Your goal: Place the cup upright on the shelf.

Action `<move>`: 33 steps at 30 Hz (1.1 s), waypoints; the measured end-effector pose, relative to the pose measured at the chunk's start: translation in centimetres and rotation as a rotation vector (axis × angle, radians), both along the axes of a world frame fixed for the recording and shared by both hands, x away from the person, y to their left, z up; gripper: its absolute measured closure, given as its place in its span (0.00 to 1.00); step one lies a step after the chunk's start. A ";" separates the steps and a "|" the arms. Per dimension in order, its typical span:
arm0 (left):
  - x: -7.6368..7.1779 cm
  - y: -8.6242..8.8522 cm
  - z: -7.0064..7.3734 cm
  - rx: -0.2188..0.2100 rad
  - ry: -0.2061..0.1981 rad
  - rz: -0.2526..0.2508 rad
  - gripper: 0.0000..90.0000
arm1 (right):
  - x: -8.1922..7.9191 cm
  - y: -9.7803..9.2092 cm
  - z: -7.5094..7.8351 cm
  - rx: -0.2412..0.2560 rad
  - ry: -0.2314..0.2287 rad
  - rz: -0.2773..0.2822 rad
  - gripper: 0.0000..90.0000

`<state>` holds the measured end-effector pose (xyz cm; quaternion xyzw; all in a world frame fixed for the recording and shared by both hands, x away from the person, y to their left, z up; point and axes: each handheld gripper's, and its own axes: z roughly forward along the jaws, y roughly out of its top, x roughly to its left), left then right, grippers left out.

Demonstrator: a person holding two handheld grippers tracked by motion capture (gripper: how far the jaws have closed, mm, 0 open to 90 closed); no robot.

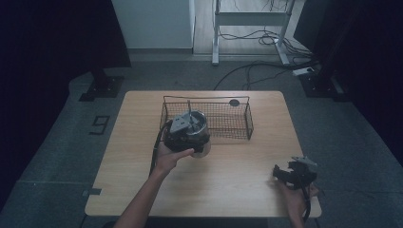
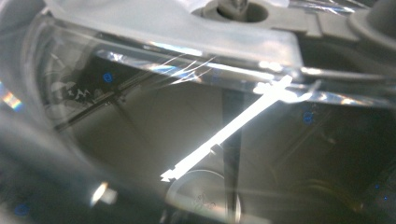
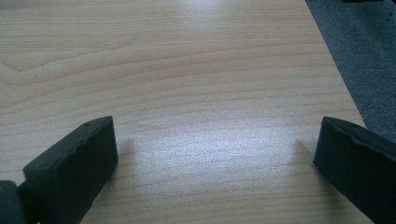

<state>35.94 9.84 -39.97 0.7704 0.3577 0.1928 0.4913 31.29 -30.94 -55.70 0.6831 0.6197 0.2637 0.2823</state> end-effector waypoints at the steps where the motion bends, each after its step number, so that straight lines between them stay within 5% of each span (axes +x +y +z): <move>1: 0.0 0.0 0.1 0.000 -0.001 -0.001 0.04 | 0.0 0.0 0.0 0.000 0.003 0.001 0.00; 10: 0.6 0.0 0.9 0.006 0.003 -0.001 0.04 | 0.0 0.0 0.0 -0.001 0.002 0.001 0.00; 18: 1.6 1.0 2.3 -0.039 0.009 0.005 0.04 | -0.1 0.0 0.0 -0.001 -0.001 -0.002 0.00; 33: 4.6 0.9 4.2 -0.035 0.009 0.050 0.04 | -0.1 0.0 0.0 0.000 -0.003 -0.004 0.00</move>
